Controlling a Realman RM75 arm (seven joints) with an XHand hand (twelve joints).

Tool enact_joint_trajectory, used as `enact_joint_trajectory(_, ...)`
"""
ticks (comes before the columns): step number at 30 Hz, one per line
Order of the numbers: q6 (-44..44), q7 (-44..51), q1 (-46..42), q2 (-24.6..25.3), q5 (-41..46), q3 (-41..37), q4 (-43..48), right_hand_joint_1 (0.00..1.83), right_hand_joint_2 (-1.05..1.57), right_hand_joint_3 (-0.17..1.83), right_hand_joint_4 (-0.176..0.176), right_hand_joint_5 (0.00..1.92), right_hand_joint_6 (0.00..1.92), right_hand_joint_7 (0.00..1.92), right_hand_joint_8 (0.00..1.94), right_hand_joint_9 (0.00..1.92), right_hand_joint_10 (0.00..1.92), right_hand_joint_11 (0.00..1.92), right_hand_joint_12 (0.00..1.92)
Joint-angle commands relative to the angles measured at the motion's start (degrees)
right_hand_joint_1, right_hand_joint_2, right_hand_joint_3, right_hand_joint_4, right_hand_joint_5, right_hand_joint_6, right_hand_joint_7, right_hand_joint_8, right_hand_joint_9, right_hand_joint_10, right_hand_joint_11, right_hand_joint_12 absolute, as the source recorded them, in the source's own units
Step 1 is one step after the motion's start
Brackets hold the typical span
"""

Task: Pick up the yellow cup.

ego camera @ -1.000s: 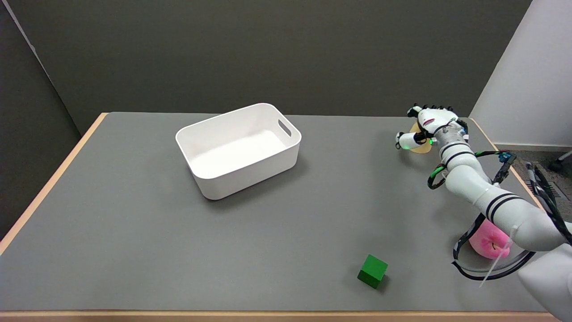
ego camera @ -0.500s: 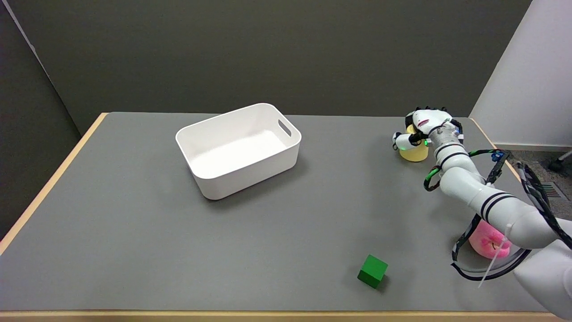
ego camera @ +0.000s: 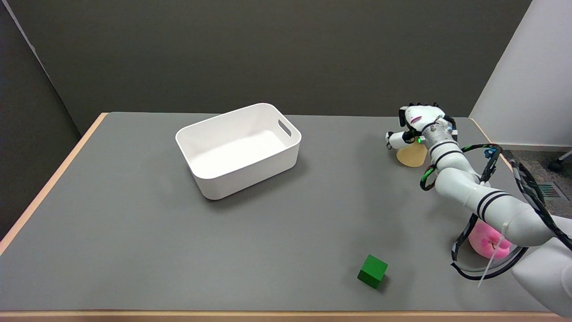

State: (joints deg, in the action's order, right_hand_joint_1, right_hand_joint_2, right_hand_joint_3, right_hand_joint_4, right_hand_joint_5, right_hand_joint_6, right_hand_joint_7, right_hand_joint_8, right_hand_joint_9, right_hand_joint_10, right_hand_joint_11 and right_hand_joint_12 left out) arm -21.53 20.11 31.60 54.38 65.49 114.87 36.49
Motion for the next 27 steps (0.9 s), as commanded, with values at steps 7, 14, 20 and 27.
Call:
enact_joint_trajectory(7,-0.69,-4.67,0.98,0.47,-4.35,2.8,2.21,0.64,0.77,0.74,-0.009,0.46,1.92,0.93,1.94,1.11,1.92,0.45,1.92)
enact_joint_trajectory(14,0.03,-4.34,-0.78,0.23,-4.35,2.16,3.15,0.52,0.79,0.87,0.016,0.53,1.62,0.67,1.8,0.77,1.84,0.1,1.92)
enact_joint_trajectory(20,0.19,-4.34,-2.49,-0.23,-4.35,0.7,4.39,0.35,0.76,0.9,0.11,0.36,0.74,0.5,0.57,0.41,0.87,0.22,1.31)
enact_joint_trajectory(27,0.11,-4.19,-5.59,-1.67,-4.35,-2.01,8.19,0.3,0.69,1.01,0.103,0.28,0.59,0.4,0.49,0.31,0.72,0.13,1.1)
